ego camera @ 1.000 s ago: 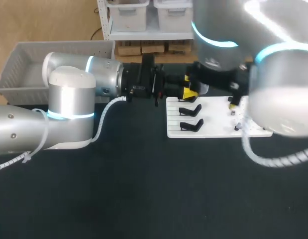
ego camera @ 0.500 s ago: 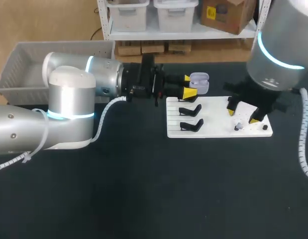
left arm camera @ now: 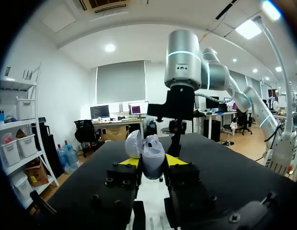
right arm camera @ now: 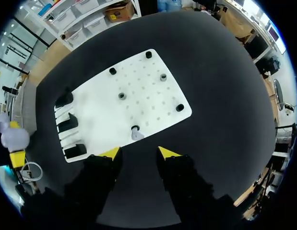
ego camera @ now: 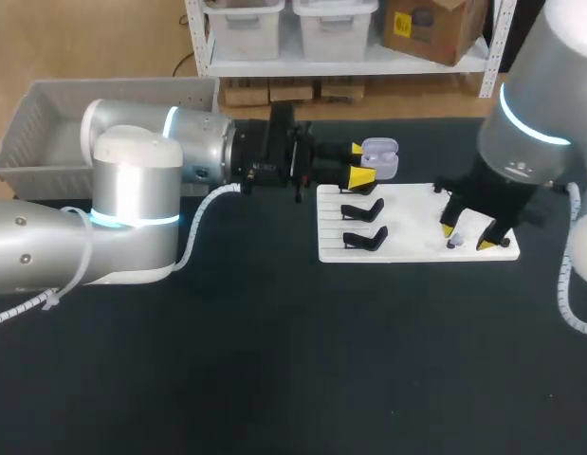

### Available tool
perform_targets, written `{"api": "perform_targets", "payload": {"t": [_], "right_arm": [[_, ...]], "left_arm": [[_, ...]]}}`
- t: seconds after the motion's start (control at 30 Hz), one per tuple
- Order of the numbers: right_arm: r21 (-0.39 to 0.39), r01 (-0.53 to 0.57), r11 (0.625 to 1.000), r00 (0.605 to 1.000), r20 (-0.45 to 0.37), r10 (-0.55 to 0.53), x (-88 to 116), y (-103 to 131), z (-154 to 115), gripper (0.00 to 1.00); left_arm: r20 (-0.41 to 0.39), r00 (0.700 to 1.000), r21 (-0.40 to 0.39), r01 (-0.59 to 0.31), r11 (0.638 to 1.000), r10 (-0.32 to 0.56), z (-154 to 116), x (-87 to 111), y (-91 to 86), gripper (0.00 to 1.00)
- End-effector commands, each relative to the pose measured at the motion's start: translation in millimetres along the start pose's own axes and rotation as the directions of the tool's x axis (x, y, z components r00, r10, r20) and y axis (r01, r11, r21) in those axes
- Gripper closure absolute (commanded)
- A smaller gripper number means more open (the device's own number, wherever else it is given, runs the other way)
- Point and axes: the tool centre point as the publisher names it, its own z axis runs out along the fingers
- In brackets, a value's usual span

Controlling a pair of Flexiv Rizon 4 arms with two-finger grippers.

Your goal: Pick up each earbud case from the left stands, insert the matching earbuds, close the lid, and place the case in the box.

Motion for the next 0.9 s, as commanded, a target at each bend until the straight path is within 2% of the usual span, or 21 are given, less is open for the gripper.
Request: {"api": "perform_targets", "payload": {"t": [0.03,0.37,0.6,0.73,0.9], "right_arm": [[-0.001,-0.010,1.000,1.000,-0.006,0.010,-7,0,17,0.53],[-0.022,-0.031,0.999,1.000,0.001,0.031,-13,-4,31,0.55],[-0.037,-0.026,0.999,1.000,0.002,0.026,-14,-3,34,0.60],[-0.040,-0.017,0.999,1.000,0.000,0.017,-16,-2,35,0.69],[-0.040,-0.013,0.999,1.000,-0.001,0.013,-17,-1,35,0.68]], "left_arm": [[0.000,1.000,-0.006,-0.002,1.000,0.002,0,-0.2,-1.4,1.00],[0.000,1.000,-0.006,-0.002,1.000,0.002,0,-0.2,-1.4,1.00],[0.000,1.000,-0.006,-0.002,1.000,0.002,0,-0.2,-1.4,1.00],[0.000,1.000,-0.006,-0.002,1.000,0.002,0,-0.2,-1.4,1.00],[0.000,1.000,-0.006,-0.002,1.000,0.002,0,-0.2,-1.4,1.00]]}}
